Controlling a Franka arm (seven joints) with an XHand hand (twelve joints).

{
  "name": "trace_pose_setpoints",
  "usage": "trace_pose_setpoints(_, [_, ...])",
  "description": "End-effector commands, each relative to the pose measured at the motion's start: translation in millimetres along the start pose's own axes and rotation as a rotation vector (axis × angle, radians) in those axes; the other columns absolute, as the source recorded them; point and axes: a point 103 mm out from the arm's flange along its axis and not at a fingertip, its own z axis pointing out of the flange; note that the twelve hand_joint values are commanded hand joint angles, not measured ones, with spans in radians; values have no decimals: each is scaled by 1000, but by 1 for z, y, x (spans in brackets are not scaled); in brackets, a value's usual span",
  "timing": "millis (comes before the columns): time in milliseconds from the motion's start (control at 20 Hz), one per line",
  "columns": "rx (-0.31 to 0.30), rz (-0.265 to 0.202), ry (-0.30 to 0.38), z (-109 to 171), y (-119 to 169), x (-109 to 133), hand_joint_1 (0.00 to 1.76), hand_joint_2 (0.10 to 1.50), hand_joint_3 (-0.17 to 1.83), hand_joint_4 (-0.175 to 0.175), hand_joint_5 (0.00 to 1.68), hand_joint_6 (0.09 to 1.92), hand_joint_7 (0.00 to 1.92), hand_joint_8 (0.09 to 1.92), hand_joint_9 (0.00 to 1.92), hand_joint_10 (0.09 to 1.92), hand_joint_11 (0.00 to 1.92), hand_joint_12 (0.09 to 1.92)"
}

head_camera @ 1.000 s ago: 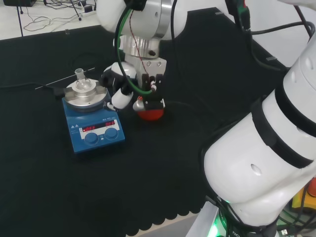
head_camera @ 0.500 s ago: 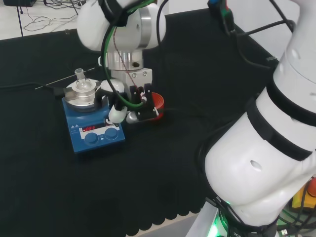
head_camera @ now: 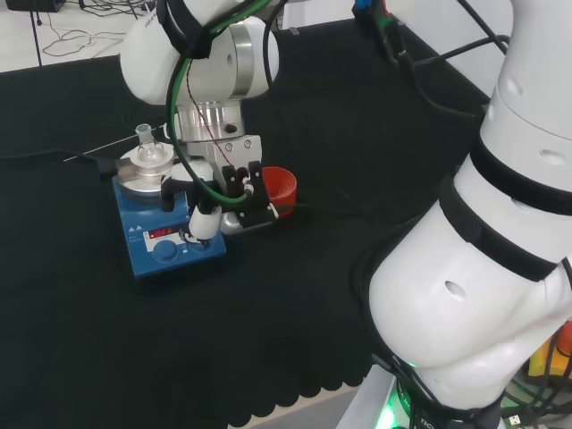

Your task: Turn on the heater.

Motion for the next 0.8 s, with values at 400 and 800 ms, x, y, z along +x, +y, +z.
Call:
trace_pose_setpoints(400, [175,27,-9,27,5,0,1443,652,1072,-70,267,648,1600,1615,1679,1579,1348,1411])
trace_pose_setpoints(800, [210,34,-27,29,12,2,1446,649,1082,-66,256,590,1601,1618,1683,1582,1352,1417])
